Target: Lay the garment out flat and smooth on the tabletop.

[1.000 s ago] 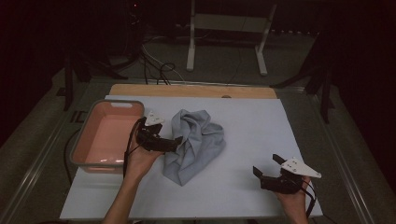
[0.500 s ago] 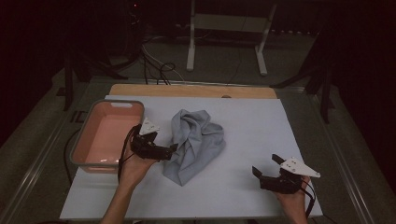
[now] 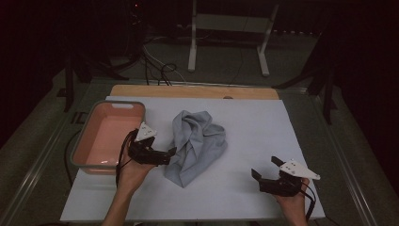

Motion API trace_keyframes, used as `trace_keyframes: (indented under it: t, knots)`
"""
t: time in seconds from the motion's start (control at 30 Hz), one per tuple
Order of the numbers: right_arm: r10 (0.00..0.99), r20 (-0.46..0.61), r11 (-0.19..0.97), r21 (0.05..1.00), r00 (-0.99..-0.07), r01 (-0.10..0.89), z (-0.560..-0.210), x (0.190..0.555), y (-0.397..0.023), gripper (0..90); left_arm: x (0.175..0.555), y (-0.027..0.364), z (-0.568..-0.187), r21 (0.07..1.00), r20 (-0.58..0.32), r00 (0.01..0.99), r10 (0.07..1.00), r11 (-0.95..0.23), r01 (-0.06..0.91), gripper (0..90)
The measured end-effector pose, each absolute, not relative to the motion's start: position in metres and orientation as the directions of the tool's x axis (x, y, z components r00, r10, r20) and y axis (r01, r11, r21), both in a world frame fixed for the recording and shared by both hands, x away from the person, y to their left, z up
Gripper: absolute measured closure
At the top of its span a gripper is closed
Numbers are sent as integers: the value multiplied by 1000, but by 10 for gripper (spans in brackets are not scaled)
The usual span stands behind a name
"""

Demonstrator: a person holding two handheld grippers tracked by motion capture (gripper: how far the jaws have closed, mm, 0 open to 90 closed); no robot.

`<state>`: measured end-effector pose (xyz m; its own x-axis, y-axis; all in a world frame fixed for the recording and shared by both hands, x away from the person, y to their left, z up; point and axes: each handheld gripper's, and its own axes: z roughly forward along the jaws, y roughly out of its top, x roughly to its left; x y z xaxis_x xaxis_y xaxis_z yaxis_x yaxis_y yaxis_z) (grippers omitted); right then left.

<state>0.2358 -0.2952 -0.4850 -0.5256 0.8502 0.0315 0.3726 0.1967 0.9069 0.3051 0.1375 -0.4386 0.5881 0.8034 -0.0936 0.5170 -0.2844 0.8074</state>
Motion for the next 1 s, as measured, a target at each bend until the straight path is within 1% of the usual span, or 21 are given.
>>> trace_keyframes:
  t: [0.13, 0.37, 0.67, 0.7, 0.73, 1.0]
  knots:
    - [836, 47, 193, 908, -547, 373, -482, 237, -281, 71, 302, 139, -435, 812, -86, 586, 805, -284, 509, 2]
    - [796, 6, 251, 907, -605, 339, -468, 247, -242, 71, 298, 142, -430, 820, -89, 579, 810, -271, 504, 2]
    - [752, 0, 281, 905, -659, 320, -458, 266, -191, 71, 299, 139, -432, 817, -84, 584, 807, -280, 505, 3]
    - [752, 0, 281, 905, -659, 320, -458, 266, -191, 71, 299, 139, -432, 817, -84, 584, 807, -280, 505, 3]
    - [742, 2, 285, 904, -670, 319, -457, 272, -178, 71, 299, 138, -433, 814, -82, 587, 806, -286, 506, 4]
    - [733, 20, 290, 895, -680, 339, -458, 287, -147, 71, 301, 133, -436, 809, -81, 595, 800, -296, 508, 15]
